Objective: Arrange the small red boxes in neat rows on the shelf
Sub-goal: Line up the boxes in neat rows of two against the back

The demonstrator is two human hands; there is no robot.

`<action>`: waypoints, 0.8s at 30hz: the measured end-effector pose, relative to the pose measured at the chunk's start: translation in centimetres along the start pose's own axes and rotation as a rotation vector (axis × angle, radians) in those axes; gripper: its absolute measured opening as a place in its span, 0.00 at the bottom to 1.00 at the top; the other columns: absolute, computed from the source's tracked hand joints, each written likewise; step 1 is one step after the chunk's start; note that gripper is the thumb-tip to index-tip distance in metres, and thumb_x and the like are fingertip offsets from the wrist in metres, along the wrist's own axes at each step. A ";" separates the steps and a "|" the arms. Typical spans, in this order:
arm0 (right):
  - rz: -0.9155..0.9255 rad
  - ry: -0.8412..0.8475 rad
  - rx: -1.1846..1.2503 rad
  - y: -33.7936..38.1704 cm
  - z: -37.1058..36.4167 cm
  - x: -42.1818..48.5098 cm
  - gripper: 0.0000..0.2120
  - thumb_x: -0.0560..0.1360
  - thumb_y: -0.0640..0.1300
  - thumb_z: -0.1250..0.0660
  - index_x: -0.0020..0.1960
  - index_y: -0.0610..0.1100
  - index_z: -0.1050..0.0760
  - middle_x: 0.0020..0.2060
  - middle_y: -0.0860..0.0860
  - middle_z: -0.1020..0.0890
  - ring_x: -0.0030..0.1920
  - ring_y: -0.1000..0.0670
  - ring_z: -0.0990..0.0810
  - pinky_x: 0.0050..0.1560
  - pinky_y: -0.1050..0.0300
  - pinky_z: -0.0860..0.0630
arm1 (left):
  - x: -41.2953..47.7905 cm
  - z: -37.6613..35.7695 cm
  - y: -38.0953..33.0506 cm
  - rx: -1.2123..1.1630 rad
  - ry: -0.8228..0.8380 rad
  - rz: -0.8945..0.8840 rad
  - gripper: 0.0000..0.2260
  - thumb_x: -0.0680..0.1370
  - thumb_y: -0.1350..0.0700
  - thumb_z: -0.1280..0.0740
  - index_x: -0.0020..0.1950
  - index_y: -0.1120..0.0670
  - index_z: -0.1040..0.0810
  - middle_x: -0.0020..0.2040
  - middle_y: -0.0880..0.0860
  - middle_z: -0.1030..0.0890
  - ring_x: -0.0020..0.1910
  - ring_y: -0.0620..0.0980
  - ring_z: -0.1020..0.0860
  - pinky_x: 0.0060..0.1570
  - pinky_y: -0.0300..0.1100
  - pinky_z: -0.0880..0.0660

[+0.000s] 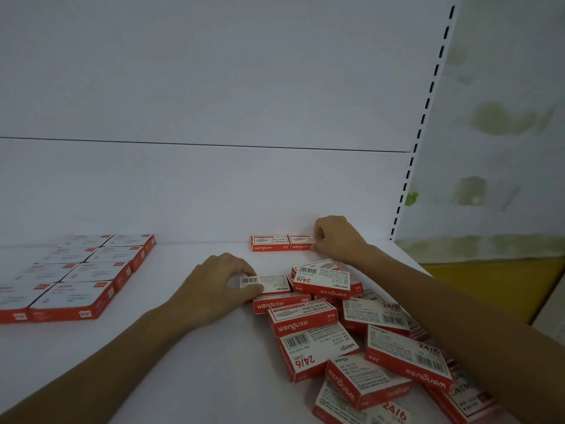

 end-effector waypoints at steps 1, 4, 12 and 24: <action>-0.001 0.002 -0.056 0.1 0.2 -0.2 0.10 0.71 0.45 0.30 0.46 0.40 0.26 0.49 0.46 0.23 0.44 0.49 0.26 0.43 0.56 0.28 | -0.1 0.1 -0.1 -0.022 0.002 0.003 0.07 0.73 0.42 0.34 0.47 0.42 0.27 0.51 0.41 0.27 0.52 0.41 0.30 0.54 0.40 0.32; 0.017 0.012 -0.127 0.9 1.0 -0.9 0.12 0.72 0.49 0.31 0.47 0.41 0.27 0.48 0.47 0.24 0.44 0.50 0.27 0.42 0.57 0.30 | -0.4 0.4 -0.4 -0.036 0.002 -0.006 0.06 0.73 0.42 0.34 0.45 0.41 0.28 0.49 0.41 0.27 0.50 0.40 0.29 0.49 0.36 0.33; 0.077 0.059 0.178 3.1 2.6 -5.5 0.17 0.76 0.55 0.39 0.34 0.46 0.29 0.33 0.51 0.22 0.32 0.52 0.24 0.37 0.56 0.27 | -0.7 0.6 -0.5 -0.032 -0.059 -0.015 0.09 0.74 0.43 0.35 0.49 0.47 0.23 0.49 0.43 0.24 0.49 0.42 0.26 0.48 0.38 0.29; 0.199 0.204 0.124 5.7 2.2 -9.9 0.21 0.67 0.61 0.31 0.56 0.54 0.26 0.47 0.59 0.26 0.43 0.61 0.27 0.40 0.67 0.32 | -1.9 1.5 -2.8 -0.080 -0.166 -0.131 0.14 0.76 0.44 0.38 0.59 0.46 0.26 0.53 0.41 0.26 0.53 0.41 0.30 0.49 0.34 0.34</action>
Point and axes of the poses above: each hand's wrist, its own x-axis towards the middle knuckle, its own z-axis out of the back of the hand, y = z × x, the point moved 10 cm from there along x, towards the middle knuckle
